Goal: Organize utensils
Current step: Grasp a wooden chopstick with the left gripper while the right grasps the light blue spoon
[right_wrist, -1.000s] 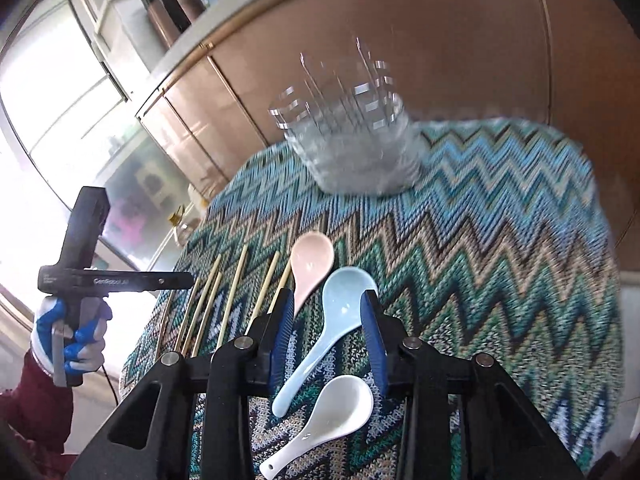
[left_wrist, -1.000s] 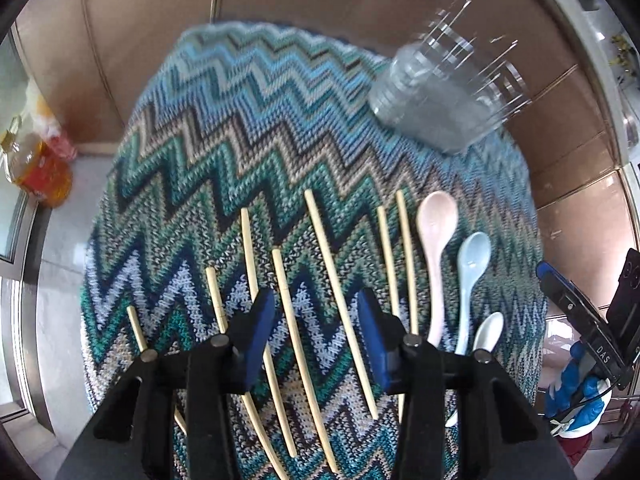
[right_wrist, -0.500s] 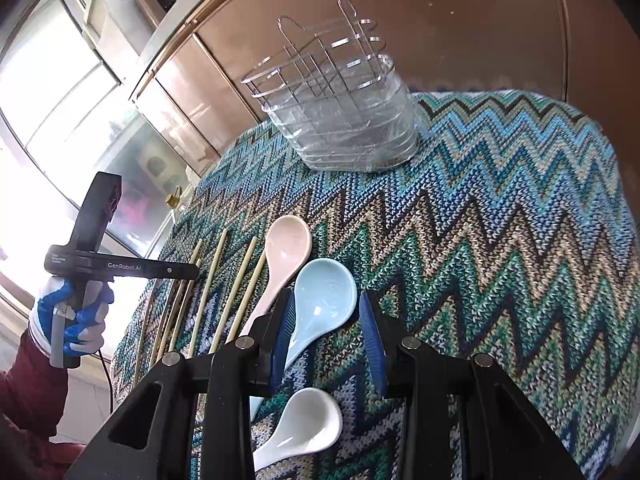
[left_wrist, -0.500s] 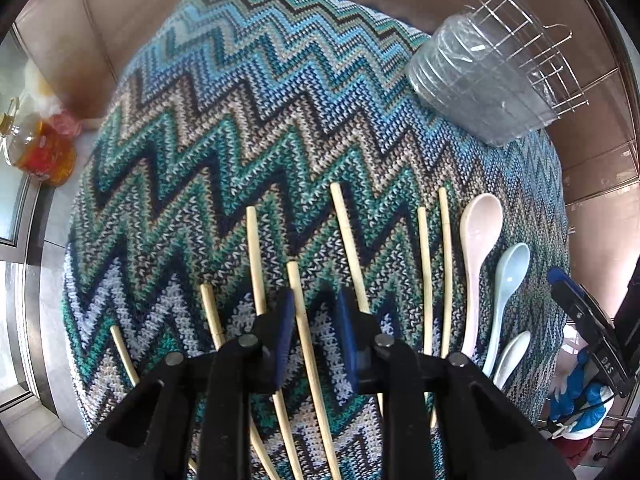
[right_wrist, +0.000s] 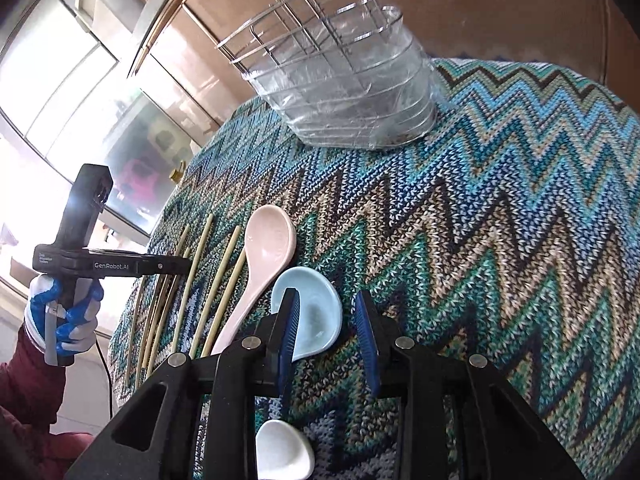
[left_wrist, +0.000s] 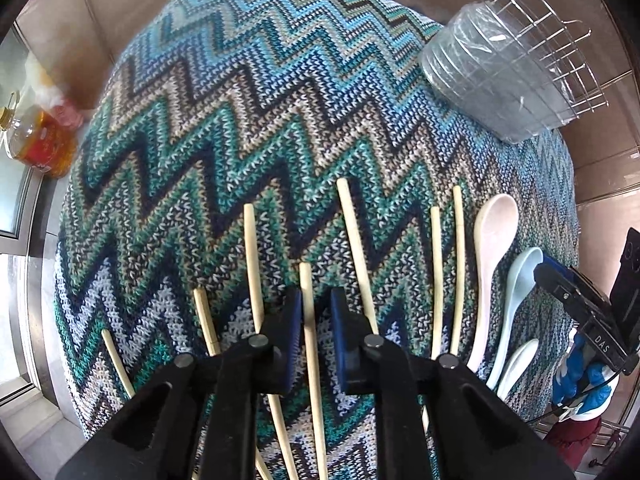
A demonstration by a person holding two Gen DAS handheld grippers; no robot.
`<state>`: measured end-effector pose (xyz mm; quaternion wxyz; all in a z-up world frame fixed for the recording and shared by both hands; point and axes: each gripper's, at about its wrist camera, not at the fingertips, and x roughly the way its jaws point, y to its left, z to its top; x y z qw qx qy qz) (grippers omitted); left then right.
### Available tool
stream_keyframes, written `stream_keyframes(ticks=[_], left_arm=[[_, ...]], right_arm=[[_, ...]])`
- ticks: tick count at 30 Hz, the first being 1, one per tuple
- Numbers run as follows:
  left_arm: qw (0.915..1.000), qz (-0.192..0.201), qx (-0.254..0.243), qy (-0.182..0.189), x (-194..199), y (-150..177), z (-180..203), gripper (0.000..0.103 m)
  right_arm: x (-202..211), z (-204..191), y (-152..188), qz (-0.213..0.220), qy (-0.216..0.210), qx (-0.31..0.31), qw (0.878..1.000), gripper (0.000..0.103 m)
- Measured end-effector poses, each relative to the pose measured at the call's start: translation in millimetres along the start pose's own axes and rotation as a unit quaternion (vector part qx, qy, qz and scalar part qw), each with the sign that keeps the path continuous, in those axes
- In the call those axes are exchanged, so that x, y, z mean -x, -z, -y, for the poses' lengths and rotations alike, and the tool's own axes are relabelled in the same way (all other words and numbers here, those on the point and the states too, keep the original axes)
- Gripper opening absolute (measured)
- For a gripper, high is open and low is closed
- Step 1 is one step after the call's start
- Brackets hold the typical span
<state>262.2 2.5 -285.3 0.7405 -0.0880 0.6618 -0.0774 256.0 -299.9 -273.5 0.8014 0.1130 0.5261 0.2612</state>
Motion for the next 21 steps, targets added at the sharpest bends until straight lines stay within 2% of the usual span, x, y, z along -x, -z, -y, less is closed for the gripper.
stream_keyframes(ticks=[4,10,13,16,21], left_arm=[[1.0,-0.003,0.0,-0.007,-2.1,-3.9,5.6,0.014],[0.9998,0.0,0.008,-0.015,-5.4,-8.3,15.2,0.012],[0.9997,0.008,0.017,-0.014,-4.2,-5.2,11.0,0.005],[0.9995,0.021,0.025,0.004,-0.6,-2.1,3.2,0.005],[0.9968,0.07,0.012,0.036,26.6,10.9,0.7,0.005]], right_arm=[[-10.9,-2.3,-4.4,-0.01,-0.011,0.005,1.0,0.029],[-21.5,-3.8,-10.0,-0.021,-0.019,0.012,1.0,0.009],[-16.1,-4.5,-7.8,-0.018,-0.011,0.021,1.0,0.007],[-3.6,-8.3,-2.8,-0.005,0.003,0.027,1.0,0.007],[31.1,-23.2,6.8,0.036,0.028,0.034,0.998,0.007]])
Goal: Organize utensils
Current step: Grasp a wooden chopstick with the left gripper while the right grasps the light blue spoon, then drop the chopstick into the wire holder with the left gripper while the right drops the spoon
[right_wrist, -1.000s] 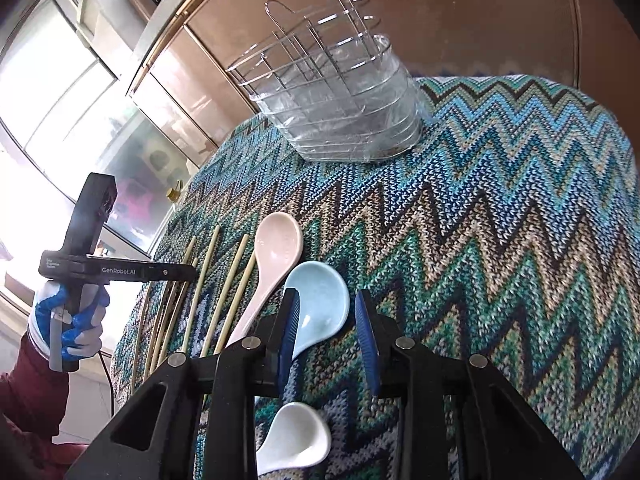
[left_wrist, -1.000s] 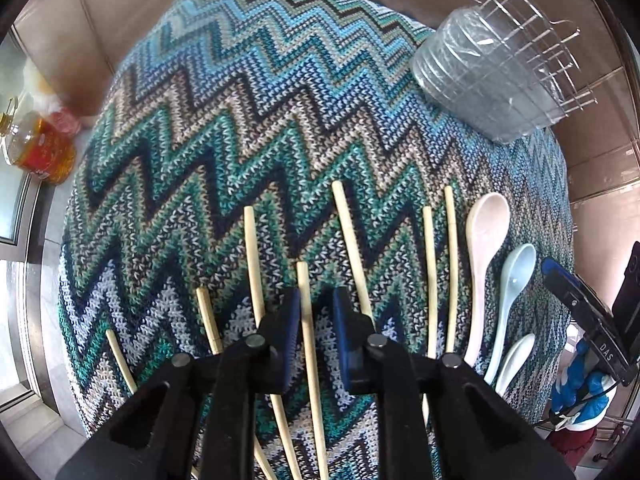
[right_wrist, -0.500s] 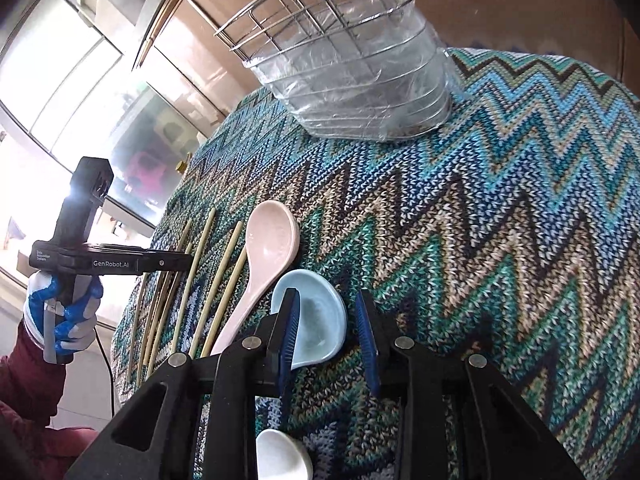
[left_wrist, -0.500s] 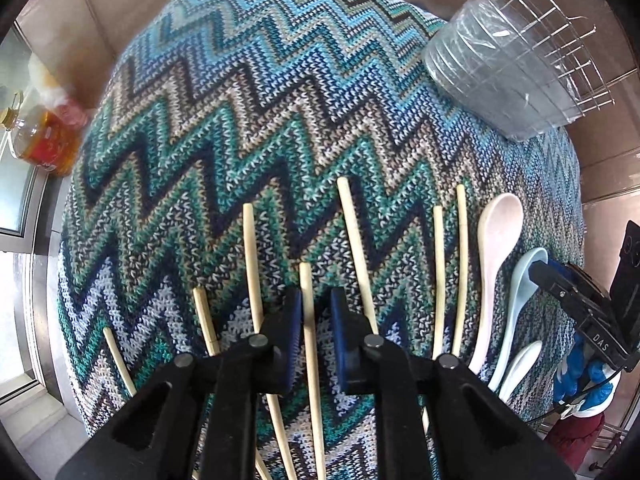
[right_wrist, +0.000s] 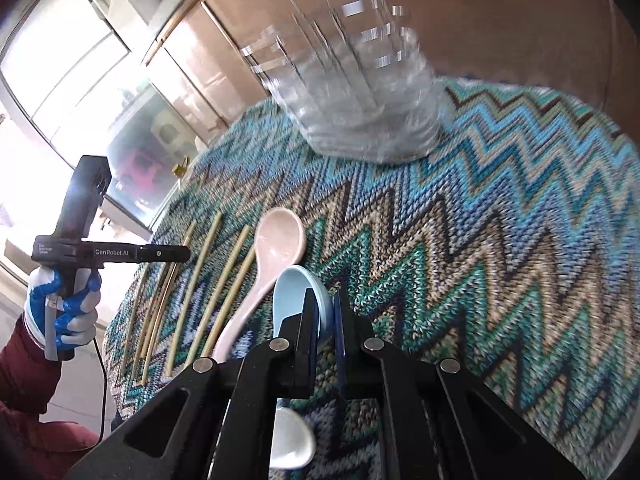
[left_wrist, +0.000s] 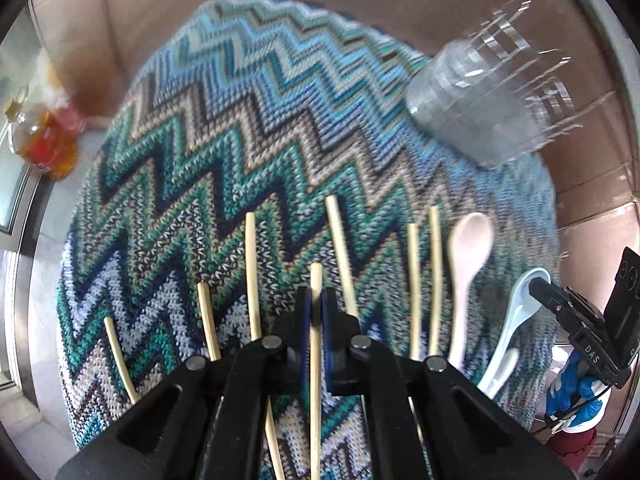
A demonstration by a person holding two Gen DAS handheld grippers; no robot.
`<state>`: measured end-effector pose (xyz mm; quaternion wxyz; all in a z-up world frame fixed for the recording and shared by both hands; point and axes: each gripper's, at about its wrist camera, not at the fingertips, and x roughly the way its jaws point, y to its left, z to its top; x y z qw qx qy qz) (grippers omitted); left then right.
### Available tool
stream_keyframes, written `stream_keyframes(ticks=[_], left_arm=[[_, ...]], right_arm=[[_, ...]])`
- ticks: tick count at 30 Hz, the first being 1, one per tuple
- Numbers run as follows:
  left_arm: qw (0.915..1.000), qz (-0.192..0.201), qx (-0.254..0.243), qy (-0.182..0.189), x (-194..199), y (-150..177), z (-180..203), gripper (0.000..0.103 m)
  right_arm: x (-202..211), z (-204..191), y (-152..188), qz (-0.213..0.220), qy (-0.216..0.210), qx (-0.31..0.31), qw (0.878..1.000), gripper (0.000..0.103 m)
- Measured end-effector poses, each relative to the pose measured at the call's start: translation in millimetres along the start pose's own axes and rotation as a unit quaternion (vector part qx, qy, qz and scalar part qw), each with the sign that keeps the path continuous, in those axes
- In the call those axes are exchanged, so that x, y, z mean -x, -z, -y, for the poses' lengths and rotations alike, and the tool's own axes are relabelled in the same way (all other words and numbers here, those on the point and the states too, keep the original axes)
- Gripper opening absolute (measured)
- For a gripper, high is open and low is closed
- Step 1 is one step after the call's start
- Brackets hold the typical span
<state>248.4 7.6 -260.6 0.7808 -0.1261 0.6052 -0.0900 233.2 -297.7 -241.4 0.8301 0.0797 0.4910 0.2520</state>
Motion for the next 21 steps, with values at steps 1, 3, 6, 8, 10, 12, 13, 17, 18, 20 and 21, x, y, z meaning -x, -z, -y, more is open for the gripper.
stream_keyframes(ticks=[1,3,6,8,10,12,13,17,18,20,21], left_arm=[[1.0,0.007,-0.003,0.002,7.1,3.6,-0.6,0.005],[0.9996,0.024,-0.006,0.011,21.4,9.2,-2.2,0.005],[0.9983,0.052,-0.012,0.025,45.6,16.4,-0.4,0.005],[0.9967,0.071,-0.017,0.036,62.7,20.9,2.9,0.005],[0.994,0.097,-0.025,0.044,83.4,25.7,12.2,0.005],[0.9903,0.124,-0.034,0.053,104.4,25.3,21.0,0.005],[0.9872,0.142,-0.042,0.058,119.0,27.1,28.1,0.005],[0.9756,0.199,-0.063,0.067,159.2,23.6,51.0,0.005],[0.9713,0.217,-0.068,0.069,171.0,21.6,57.3,0.005],[0.961,0.256,-0.074,0.072,193.4,14.8,70.5,0.005],[0.9571,0.269,-0.075,0.075,201.6,12.2,75.4,0.005]], right_arm=[[6.9,-3.8,1.1,0.008,0.007,0.001,1.0,0.007],[19.9,-11.9,3.9,0.023,0.014,0.002,1.0,0.007],[40.5,-23.3,7.5,0.045,0.025,0.006,0.999,0.007],[55.5,-33.1,9.9,0.062,0.033,0.01,0.997,0.007],[69.3,-43.1,10.8,0.079,0.042,0.012,0.996,0.007],[84.2,-53.5,10.4,0.099,0.057,0.016,0.993,0.007],[90.5,-58.4,8.6,0.109,0.063,0.018,0.992,0.007],[120.5,-74.8,-2.8,0.151,0.098,0.027,0.983,0.007],[128.7,-79.2,-7.0,0.163,0.108,0.03,0.98,0.007],[142.1,-87.7,-16.1,0.186,0.126,0.036,0.974,0.007],[150.0,-91.8,-22.9,0.201,0.14,0.039,0.969,0.007]])
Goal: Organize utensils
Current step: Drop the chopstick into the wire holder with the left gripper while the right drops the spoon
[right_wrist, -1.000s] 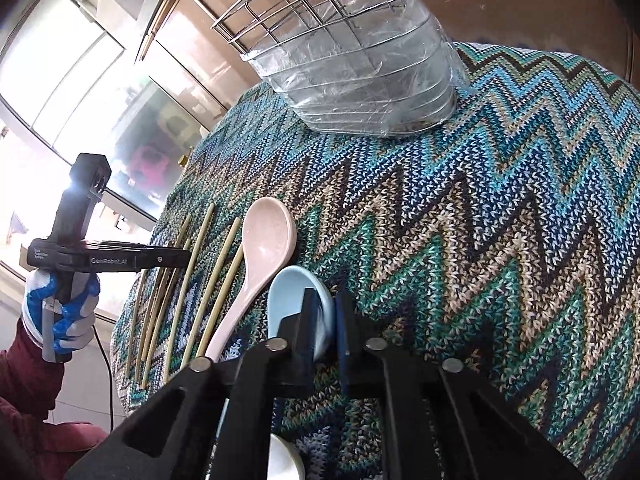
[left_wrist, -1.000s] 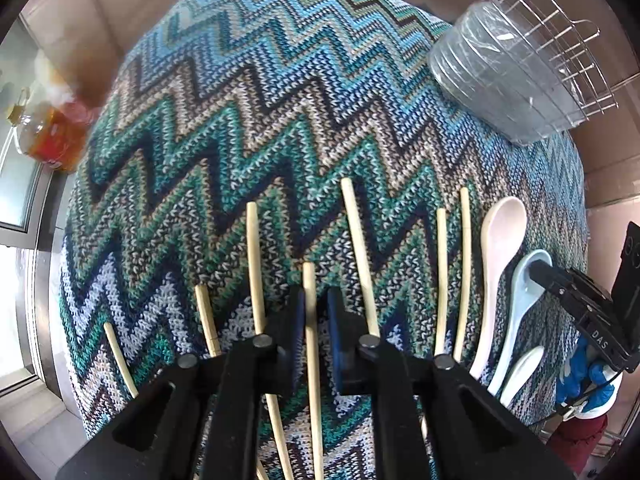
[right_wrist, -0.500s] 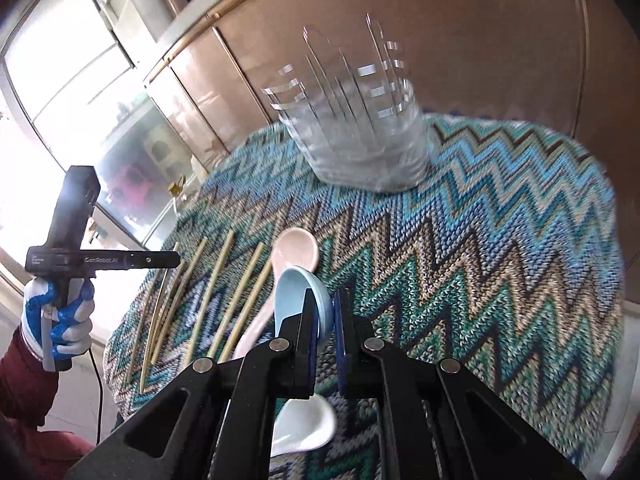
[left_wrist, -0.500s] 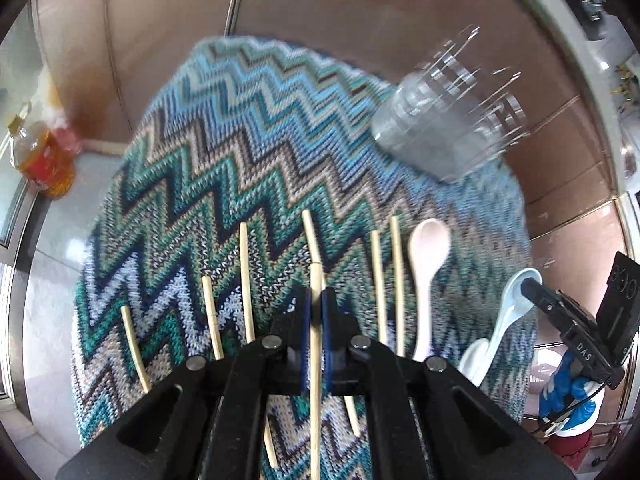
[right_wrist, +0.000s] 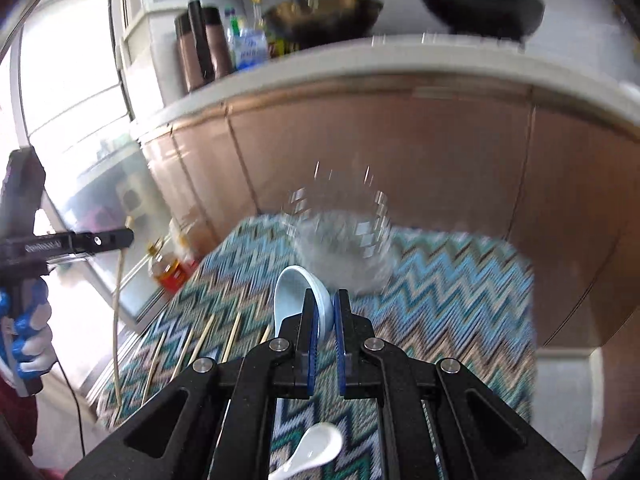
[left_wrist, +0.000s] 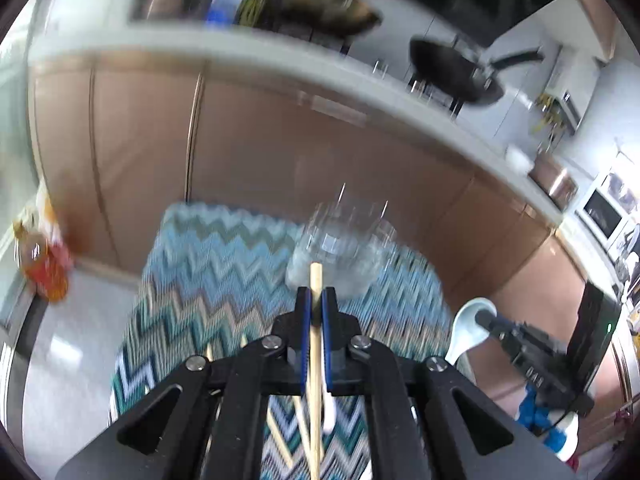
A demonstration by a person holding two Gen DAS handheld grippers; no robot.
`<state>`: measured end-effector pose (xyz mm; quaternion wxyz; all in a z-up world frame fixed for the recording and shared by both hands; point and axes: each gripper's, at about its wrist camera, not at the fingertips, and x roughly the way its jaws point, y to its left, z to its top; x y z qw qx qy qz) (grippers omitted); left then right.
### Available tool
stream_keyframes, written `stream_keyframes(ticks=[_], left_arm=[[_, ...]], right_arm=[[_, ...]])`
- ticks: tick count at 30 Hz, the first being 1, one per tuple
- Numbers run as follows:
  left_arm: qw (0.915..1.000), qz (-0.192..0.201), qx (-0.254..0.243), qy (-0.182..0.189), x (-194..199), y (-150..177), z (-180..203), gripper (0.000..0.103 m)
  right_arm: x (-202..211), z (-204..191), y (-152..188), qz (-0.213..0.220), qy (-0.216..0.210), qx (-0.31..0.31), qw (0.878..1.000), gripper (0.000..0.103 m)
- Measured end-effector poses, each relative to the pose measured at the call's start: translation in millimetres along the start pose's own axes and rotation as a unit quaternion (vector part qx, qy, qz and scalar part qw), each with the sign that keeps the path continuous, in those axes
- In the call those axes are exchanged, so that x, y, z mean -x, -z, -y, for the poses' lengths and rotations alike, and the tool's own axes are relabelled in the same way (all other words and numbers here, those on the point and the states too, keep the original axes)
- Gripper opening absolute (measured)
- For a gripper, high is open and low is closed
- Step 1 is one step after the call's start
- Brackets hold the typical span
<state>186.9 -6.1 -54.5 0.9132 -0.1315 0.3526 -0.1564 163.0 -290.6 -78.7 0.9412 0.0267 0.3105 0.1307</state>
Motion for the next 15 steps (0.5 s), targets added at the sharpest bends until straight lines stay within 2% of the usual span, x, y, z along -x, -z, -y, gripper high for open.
stream_keyframes(ticks=[4,8,15], left_arm=[[0.9981,0.061,-0.002,0.004,7.1,-43.4,22.5,0.005],[0.9918,0.127,0.007,-0.013,5.4,-84.4,37.7,0.005],[0.9831,0.173,0.032,-0.05,-45.5,-127.1,42.3,0.005]], right_arm=[[11.6,-3.5,-38.1,0.05,0.041,0.004,0.998,0.007],[6.5,-5.3,-68.8,0.087,0.077,0.005,0.993,0.007],[-40.3,-5.3,-108.9,0.117,0.143,0.034,0.982,0.007]])
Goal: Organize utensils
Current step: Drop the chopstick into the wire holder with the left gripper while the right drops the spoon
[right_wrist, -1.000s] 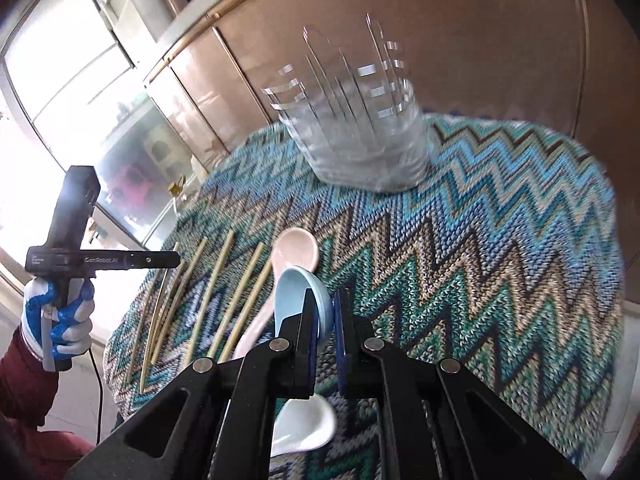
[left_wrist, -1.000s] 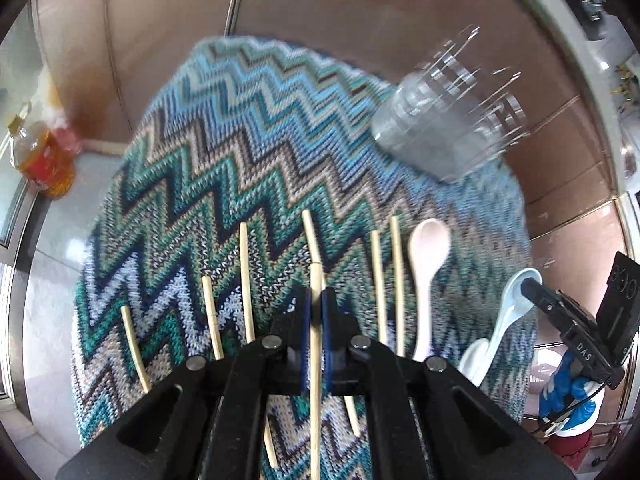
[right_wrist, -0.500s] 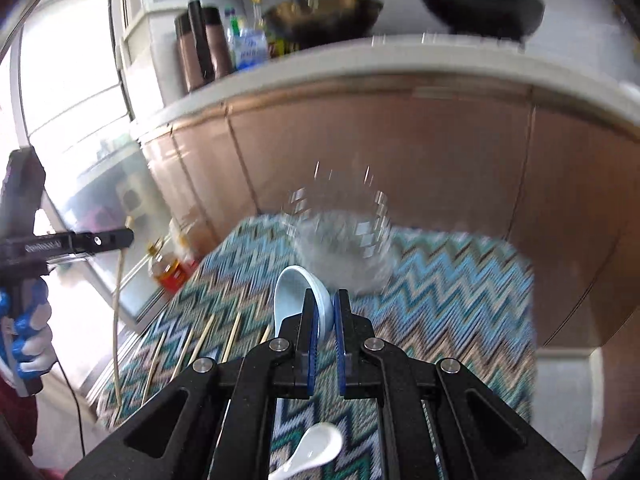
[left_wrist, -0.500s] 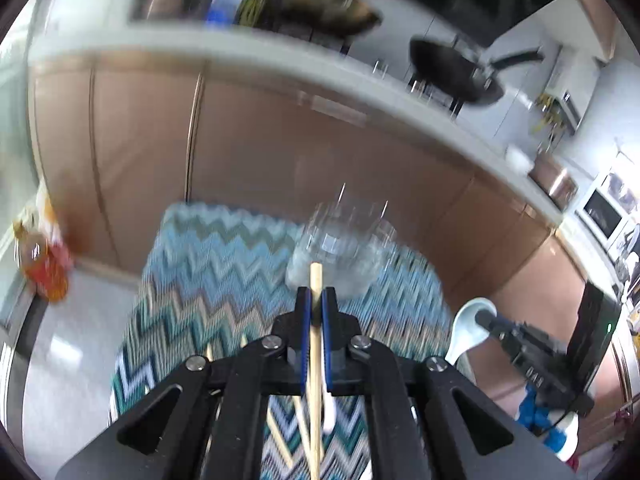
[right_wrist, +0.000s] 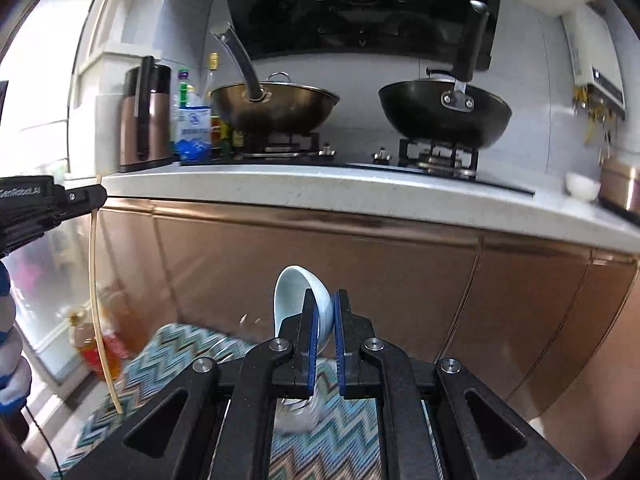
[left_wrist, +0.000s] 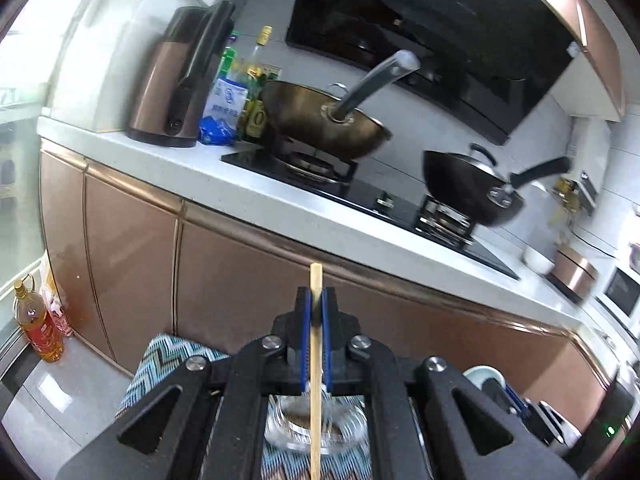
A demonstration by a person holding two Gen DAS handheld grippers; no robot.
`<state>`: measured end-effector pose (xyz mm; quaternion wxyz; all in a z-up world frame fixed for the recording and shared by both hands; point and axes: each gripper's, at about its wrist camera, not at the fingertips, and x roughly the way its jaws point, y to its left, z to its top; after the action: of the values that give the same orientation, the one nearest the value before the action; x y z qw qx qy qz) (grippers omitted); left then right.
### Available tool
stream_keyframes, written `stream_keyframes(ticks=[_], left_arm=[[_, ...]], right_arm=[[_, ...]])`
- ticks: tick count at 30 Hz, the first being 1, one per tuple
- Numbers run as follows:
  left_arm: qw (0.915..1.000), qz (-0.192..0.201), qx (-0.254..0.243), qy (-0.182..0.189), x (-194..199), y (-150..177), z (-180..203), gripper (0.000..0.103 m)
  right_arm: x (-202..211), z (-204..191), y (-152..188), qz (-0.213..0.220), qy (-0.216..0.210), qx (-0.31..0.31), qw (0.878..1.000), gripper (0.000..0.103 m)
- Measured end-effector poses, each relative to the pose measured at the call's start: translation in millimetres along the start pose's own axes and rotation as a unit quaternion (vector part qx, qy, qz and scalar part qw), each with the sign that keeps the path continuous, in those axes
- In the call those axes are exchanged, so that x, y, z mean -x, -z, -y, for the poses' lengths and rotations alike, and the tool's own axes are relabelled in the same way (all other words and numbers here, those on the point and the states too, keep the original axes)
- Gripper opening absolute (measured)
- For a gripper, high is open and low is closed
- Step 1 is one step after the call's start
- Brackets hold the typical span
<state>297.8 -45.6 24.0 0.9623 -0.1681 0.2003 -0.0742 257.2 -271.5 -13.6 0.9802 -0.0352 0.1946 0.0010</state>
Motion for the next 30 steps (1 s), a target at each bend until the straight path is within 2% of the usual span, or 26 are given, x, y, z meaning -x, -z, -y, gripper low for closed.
stream_keyframes(ticks=[4,9,16,25,27,30], left_arm=[[0.9998,0.018,-0.003,-0.008,-38.3,5.7,2.1,0.005],[0.999,0.043,-0.007,-0.008,-73.6,28.6,-2.2,0.005],[0.9971,0.072,-0.02,-0.015,-105.0,60.2,-7.0,0.005],[0.9963,0.077,-0.03,-0.025,-137.7,98.4,-10.2,0.006],[0.9964,0.072,-0.036,-0.026,-141.2,104.5,-11.5,0.009],[0.9969,0.064,-0.044,-0.016,-140.9,108.4,-10.9,0.018]], right_arm=[[-26.5,-2.9,0.7,0.009,0.023,0.015,1.0,0.007],[-57.0,-4.1,21.2,0.015,0.03,0.027,0.999,0.008],[-84.1,-10.9,46.8,0.024,0.03,0.043,0.998,0.008],[-108.3,-17.6,78.9,0.01,0.028,0.059,0.998,0.009],[-109.8,-17.4,84.3,0.007,0.021,0.057,0.998,0.012],[-107.1,-16.9,90.3,0.006,0.008,0.051,0.999,0.023]])
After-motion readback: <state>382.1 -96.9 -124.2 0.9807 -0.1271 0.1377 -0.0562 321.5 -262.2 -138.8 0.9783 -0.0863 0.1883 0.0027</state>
